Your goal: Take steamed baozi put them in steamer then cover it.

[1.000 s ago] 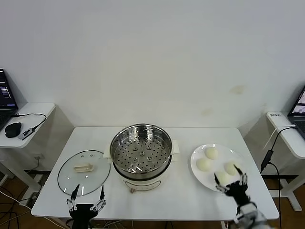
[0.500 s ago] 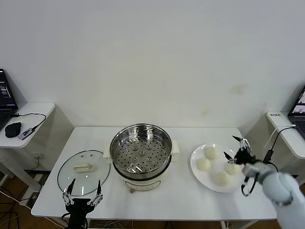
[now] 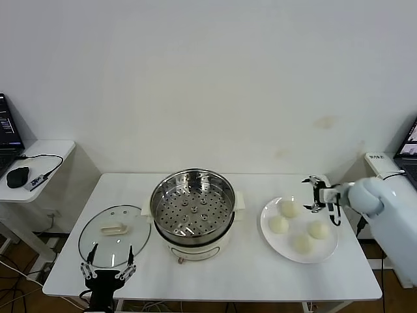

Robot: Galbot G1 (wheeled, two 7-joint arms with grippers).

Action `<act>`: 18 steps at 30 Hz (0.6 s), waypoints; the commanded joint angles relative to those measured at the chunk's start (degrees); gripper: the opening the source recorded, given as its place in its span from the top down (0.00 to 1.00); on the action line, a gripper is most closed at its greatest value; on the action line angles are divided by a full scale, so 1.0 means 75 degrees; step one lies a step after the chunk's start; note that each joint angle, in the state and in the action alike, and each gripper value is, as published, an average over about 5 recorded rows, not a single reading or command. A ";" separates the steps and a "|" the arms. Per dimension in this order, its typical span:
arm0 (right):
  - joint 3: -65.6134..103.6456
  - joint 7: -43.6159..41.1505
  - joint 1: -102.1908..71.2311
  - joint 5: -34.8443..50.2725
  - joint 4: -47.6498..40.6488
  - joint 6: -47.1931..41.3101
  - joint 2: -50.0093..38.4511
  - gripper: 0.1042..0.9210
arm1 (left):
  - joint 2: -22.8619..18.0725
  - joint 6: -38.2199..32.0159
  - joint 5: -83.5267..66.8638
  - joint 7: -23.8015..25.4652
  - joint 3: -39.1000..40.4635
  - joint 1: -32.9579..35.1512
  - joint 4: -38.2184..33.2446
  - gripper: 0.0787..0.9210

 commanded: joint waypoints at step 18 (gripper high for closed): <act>-0.2247 -0.0435 0.1512 -0.0117 -0.2357 -0.0353 0.1418 0.16 | -0.0029 0.0063 0.0205 0.0017 -0.0117 -0.0003 -0.0038 0.12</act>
